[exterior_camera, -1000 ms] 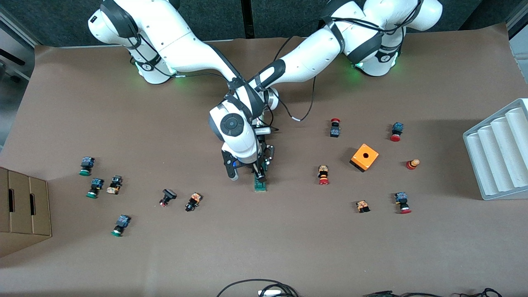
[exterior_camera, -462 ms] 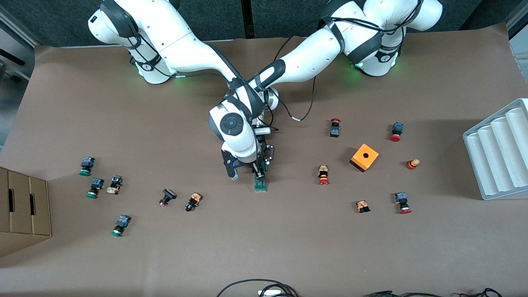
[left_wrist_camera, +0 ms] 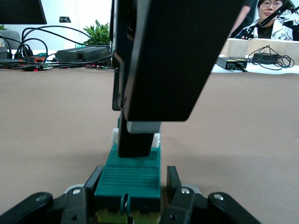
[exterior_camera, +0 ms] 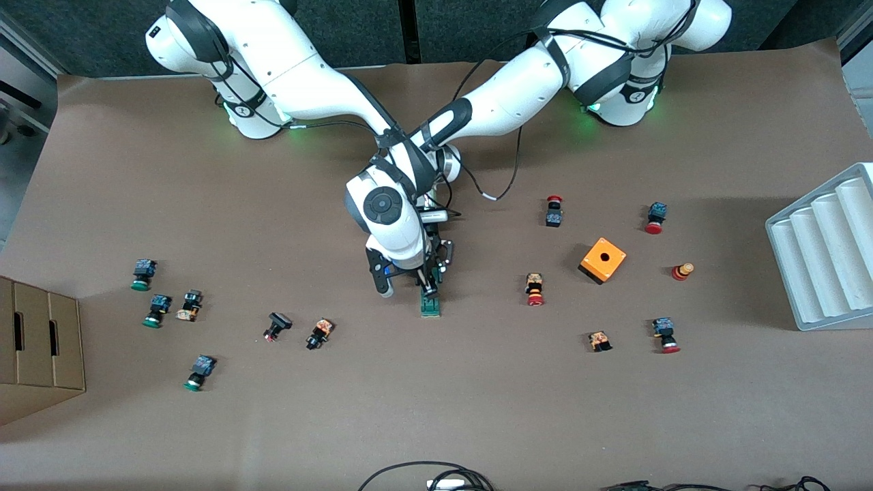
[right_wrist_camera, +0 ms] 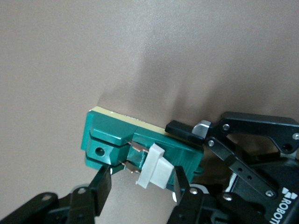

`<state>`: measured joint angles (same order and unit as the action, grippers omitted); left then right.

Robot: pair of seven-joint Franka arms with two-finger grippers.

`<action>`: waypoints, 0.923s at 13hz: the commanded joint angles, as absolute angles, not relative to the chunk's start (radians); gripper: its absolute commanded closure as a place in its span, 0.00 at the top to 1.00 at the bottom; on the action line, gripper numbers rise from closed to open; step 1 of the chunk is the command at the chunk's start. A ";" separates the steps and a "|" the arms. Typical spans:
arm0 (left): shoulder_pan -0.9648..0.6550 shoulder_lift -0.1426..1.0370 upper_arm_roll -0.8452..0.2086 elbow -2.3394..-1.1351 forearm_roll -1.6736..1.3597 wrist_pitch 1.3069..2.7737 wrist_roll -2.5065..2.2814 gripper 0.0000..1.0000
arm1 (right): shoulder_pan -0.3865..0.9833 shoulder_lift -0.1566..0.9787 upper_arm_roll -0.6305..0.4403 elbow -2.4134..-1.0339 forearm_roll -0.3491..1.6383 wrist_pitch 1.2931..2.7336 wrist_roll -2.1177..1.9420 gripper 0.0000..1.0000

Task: Close load switch with both arms
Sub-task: 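Close the right gripper around the white lever of the switch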

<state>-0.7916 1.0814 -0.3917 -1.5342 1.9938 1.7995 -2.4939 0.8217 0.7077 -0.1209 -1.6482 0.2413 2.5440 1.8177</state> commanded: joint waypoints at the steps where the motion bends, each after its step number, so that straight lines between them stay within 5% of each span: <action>1: -0.808 1.098 -0.385 -1.511 1.979 1.784 -2.493 0.60 | 0.793 0.712 -0.126 -1.626 0.265 2.576 1.792 0.61; 12: -0.808 1.098 -0.385 -1.513 1.979 1.784 -2.493 0.60 | 0.775 0.709 -0.117 -1.586 0.279 2.522 1.792 0.49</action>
